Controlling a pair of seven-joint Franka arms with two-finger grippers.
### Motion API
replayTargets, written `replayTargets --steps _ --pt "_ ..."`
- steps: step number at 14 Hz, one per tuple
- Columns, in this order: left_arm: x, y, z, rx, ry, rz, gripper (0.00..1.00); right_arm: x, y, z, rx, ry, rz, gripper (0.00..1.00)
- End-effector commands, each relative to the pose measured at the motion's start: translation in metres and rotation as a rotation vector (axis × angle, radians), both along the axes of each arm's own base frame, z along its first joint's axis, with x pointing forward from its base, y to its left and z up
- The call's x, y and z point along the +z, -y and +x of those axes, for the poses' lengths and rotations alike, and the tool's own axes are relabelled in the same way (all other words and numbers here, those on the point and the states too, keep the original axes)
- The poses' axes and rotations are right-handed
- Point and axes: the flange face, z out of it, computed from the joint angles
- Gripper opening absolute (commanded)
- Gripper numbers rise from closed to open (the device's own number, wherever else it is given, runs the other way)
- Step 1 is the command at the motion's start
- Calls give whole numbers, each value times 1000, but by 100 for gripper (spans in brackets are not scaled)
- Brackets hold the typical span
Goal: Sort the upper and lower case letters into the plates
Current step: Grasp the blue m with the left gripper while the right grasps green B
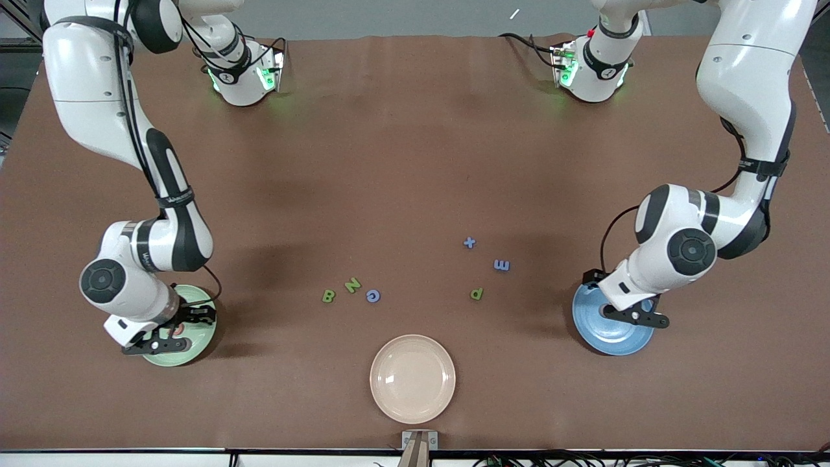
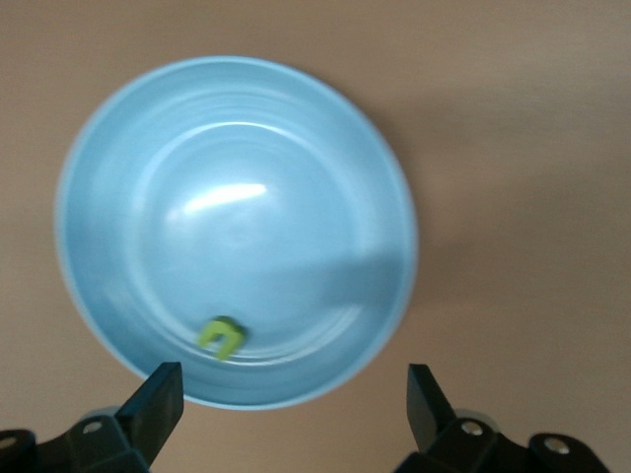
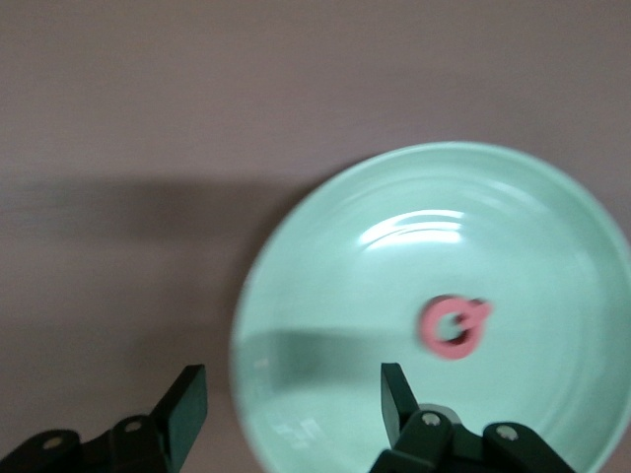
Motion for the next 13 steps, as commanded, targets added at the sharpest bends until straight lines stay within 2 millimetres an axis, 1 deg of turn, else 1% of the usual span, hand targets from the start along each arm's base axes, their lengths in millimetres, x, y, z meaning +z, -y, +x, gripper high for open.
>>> replayTargets --steps 1,2,3,5,6,7,8,10,11,13 --pt "5 42 -17 -47 -16 -13 96 19 -53 -8 -113 -46 46 79" --pt "5 63 -23 -76 -18 -19 91 18 -77 -12 -158 -52 57 79" --pt "2 85 -30 -87 -21 -22 85 17 -107 -17 -223 -51 63 79" --pt "-1 136 -47 -25 -9 -22 83 16 -160 -30 -323 -45 61 79" --pt "-10 156 -55 13 -11 -21 83 11 -179 -35 -366 -44 59 79" --pt "-23 168 -60 41 -3 -36 83 10 -200 -41 -399 -37 61 79" --pt "-34 171 -63 53 1 -51 82 5 -215 -47 -422 -37 60 79" --pt "-48 193 -81 50 -6 -55 78 -4 -245 -56 -473 -5 81 79" --pt "-52 199 -87 64 -12 -50 75 -14 -256 -60 -487 4 88 79" --pt "-54 199 -89 86 -16 -45 70 -29 -262 -63 -495 8 94 79"
